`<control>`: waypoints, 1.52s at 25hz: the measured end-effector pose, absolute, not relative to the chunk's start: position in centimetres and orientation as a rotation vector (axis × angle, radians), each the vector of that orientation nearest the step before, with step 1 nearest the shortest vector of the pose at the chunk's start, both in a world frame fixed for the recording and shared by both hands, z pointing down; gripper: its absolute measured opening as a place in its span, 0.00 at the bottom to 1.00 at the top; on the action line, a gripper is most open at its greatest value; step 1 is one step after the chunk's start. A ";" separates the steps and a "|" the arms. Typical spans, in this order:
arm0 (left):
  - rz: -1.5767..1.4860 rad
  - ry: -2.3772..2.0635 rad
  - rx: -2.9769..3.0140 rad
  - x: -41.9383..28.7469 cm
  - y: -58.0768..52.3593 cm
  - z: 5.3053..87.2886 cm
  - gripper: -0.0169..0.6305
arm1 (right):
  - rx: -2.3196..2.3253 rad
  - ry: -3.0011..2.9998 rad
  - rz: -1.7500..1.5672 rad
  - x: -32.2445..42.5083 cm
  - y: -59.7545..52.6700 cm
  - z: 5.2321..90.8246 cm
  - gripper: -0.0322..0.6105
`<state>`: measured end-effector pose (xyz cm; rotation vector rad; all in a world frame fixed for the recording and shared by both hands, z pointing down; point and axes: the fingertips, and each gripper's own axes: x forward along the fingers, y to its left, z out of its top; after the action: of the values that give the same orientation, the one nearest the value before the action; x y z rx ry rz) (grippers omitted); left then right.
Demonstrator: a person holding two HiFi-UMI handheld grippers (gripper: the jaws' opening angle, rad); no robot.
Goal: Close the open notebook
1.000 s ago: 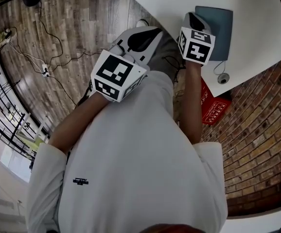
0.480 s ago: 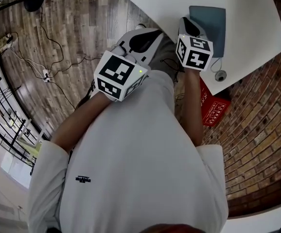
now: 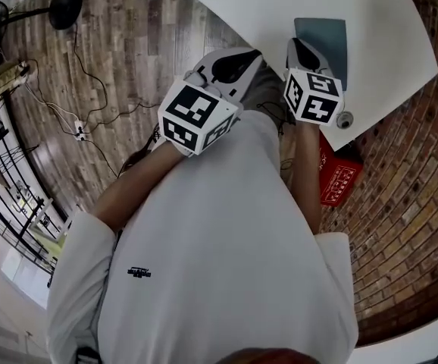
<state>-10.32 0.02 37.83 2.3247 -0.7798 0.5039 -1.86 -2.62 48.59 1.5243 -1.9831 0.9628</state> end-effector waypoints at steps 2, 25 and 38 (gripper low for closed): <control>0.495 -0.777 2.333 -10.3 0.0 37.3 0.04 | 1.535 -1.991 0.953 -1.7 -2.6 47.6 0.07; 0.326 -0.730 2.439 -8.8 1.3 30.5 0.04 | 1.939 -2.096 0.726 4.1 2.2 33.2 0.07; 0.206 -0.749 2.513 -7.8 1.5 26.7 0.04 | 2.084 -2.122 0.373 6.7 5.9 25.0 0.07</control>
<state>-7.81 1.53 26.66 2.5132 -0.7487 0.2065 6.66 5.90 25.01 2.0839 -2.1221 0.3727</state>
